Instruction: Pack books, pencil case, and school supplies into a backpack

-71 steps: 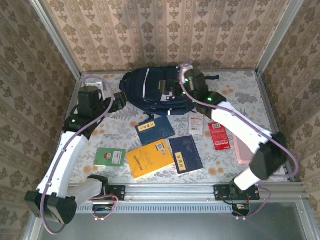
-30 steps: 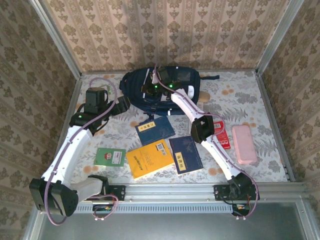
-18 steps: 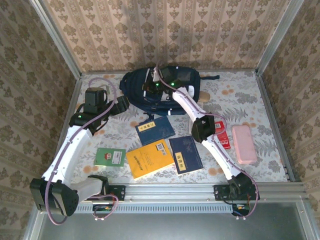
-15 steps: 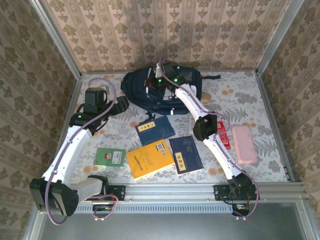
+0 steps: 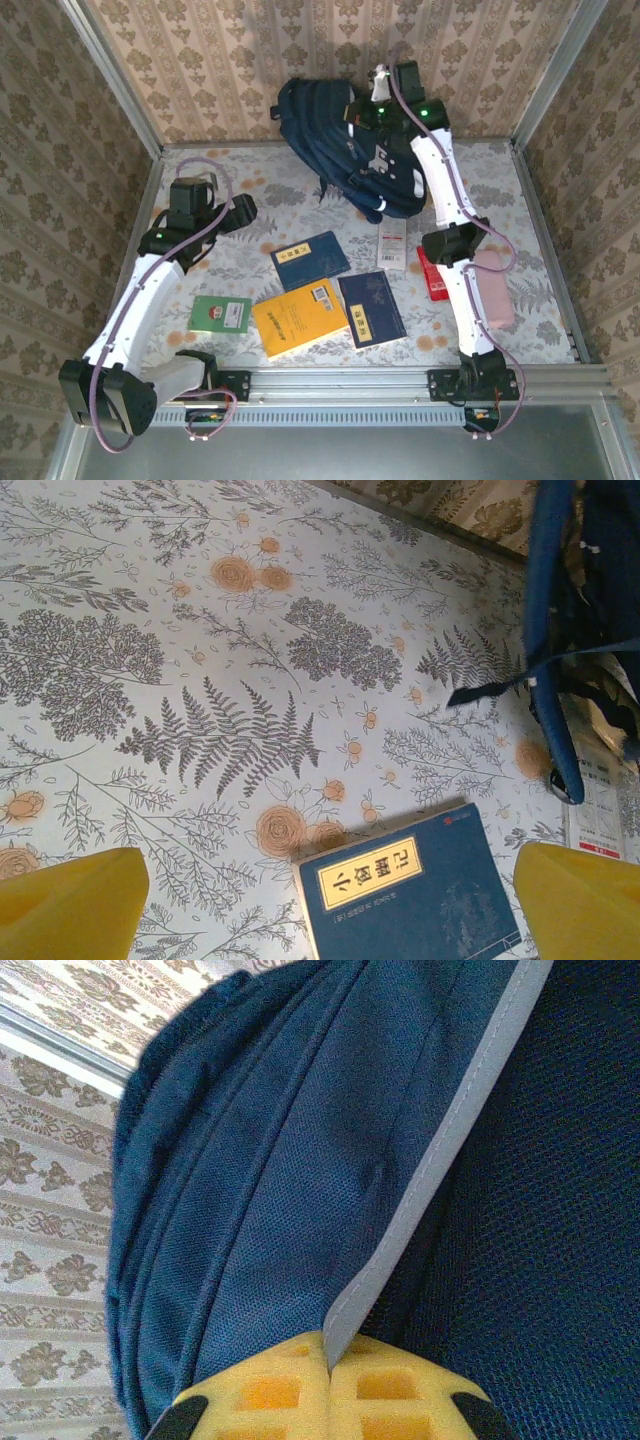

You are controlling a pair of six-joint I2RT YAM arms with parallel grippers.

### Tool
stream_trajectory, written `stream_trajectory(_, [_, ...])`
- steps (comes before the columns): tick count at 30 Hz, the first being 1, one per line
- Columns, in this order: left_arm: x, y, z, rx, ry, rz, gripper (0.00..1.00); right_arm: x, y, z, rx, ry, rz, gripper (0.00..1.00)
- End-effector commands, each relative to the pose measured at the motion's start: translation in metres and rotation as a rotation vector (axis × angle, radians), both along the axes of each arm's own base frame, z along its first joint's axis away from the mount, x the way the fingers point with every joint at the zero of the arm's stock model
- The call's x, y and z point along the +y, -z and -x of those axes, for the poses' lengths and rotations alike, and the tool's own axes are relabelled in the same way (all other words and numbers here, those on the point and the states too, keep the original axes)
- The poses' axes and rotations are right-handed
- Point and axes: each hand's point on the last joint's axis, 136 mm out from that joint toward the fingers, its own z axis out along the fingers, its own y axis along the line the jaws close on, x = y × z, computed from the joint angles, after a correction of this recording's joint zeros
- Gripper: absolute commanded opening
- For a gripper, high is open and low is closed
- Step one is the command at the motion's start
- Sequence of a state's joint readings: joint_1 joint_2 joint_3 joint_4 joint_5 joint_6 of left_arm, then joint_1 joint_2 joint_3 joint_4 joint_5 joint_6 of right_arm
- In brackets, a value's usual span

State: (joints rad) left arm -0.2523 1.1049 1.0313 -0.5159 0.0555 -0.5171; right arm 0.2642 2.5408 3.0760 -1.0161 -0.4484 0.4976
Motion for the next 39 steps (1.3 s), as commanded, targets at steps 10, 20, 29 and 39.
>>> stream_trajectory(10, [0.008,-0.018,0.009,-0.071,-0.014,-0.019,0.97,-0.001,-0.109,0.113,-0.186,-0.024,0.184,0.0])
stream_trajectory(20, [0.006,-0.044,0.04,-0.117,0.012,-0.008,0.96,0.052,-0.042,0.141,-0.048,-0.036,0.405,0.0])
stream_trajectory(29, [0.039,-0.067,0.076,-0.18,-0.091,-0.064,0.96,0.135,0.063,0.156,0.112,-0.188,0.486,0.0])
stream_trajectory(39, [0.048,-0.069,0.085,-0.188,-0.105,-0.1,0.96,0.145,0.14,0.151,0.206,-0.219,0.613,0.48])
